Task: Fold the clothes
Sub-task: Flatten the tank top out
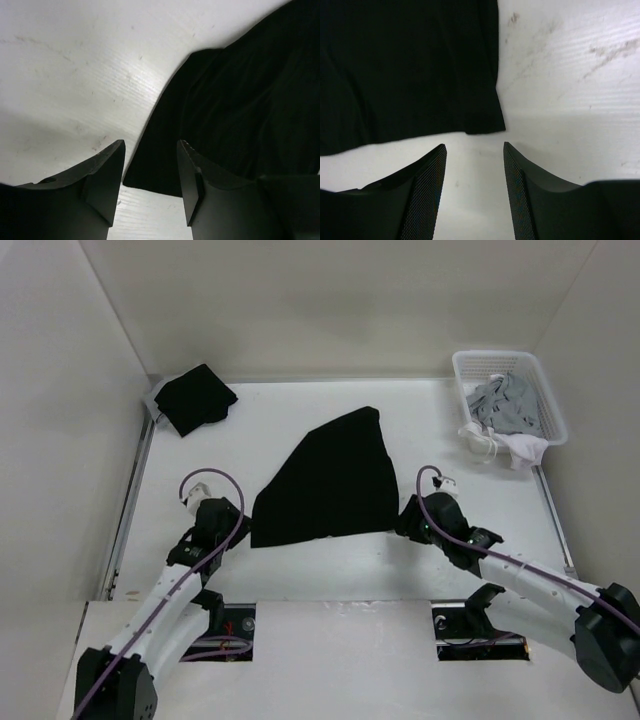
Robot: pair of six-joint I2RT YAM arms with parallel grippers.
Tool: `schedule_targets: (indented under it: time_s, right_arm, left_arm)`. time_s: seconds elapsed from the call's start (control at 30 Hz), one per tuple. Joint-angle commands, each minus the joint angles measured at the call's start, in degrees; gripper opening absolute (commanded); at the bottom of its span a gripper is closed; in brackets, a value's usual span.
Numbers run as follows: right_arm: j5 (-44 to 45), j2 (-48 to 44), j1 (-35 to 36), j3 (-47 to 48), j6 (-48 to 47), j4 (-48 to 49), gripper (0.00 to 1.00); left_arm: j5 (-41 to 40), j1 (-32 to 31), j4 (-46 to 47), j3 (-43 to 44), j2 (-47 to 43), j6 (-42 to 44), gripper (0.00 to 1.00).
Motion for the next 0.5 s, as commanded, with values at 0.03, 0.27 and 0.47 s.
schedule_targets:
  time_s: [0.03,0.27,0.47]
  right_arm:
    - [1.3,0.6,-1.4,3.3,-1.9,5.5,0.54]
    - [0.1,0.7,-1.5,2.7,-2.5,8.1,0.54]
    - [-0.5,-0.7,-1.5,2.1,-2.5,9.1,0.54]
  left_arm:
    - [-0.2,-4.0,2.2,0.1,6.1,1.3,0.38]
    - [-6.6,-12.0,-5.5,4.5,14.0,-2.3,0.33]
    - [-10.9,-15.0,-10.9,6.3,15.0,-5.7,0.39]
